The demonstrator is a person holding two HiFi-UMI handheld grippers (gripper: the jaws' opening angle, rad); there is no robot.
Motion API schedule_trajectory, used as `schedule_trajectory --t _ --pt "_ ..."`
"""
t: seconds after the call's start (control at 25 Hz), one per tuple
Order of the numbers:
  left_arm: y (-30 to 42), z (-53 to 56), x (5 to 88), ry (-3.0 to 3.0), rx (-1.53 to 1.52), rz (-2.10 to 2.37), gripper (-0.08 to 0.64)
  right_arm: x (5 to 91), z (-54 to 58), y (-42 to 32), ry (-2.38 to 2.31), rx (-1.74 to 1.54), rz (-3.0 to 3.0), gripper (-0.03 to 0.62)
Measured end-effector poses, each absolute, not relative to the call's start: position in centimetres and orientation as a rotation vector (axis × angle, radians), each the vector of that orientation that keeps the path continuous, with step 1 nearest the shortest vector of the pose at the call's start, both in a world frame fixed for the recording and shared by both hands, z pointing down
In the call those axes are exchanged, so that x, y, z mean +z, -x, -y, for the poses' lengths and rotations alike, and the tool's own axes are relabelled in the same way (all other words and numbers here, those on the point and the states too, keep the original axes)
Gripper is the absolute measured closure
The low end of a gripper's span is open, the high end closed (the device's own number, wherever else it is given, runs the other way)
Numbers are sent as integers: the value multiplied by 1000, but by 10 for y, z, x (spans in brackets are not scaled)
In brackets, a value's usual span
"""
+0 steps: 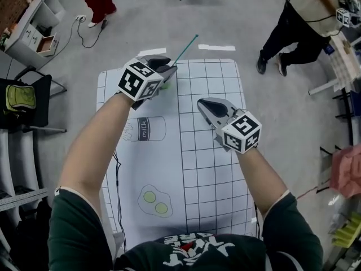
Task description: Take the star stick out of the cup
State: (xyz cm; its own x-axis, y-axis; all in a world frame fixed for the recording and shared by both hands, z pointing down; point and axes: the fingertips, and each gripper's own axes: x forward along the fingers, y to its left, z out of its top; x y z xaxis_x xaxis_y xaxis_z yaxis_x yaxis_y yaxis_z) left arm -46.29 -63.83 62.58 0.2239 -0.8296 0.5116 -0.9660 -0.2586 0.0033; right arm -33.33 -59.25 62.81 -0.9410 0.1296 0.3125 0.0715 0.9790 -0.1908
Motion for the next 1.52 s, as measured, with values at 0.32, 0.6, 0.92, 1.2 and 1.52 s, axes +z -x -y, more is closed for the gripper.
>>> schedule_trajectory --t 0.32,0.6,0.92,1.2,1.52 --pt "470 647 632 -2180 673 1679 443 634 591 336 175 253 2794 560" --pt "462 650 628 -2225 690 1647 443 639 591 332 171 258 2789 560" --pt "463 652 635 -2213 905 1707 525 643 592 328 159 254 2781 560" --pt "468 651 626 -2191 741 1742 549 641 594 324 143 254 2778 560" --pt "474 646 594 -2181 609 1822 549 617 592 317 120 213 2791 560"
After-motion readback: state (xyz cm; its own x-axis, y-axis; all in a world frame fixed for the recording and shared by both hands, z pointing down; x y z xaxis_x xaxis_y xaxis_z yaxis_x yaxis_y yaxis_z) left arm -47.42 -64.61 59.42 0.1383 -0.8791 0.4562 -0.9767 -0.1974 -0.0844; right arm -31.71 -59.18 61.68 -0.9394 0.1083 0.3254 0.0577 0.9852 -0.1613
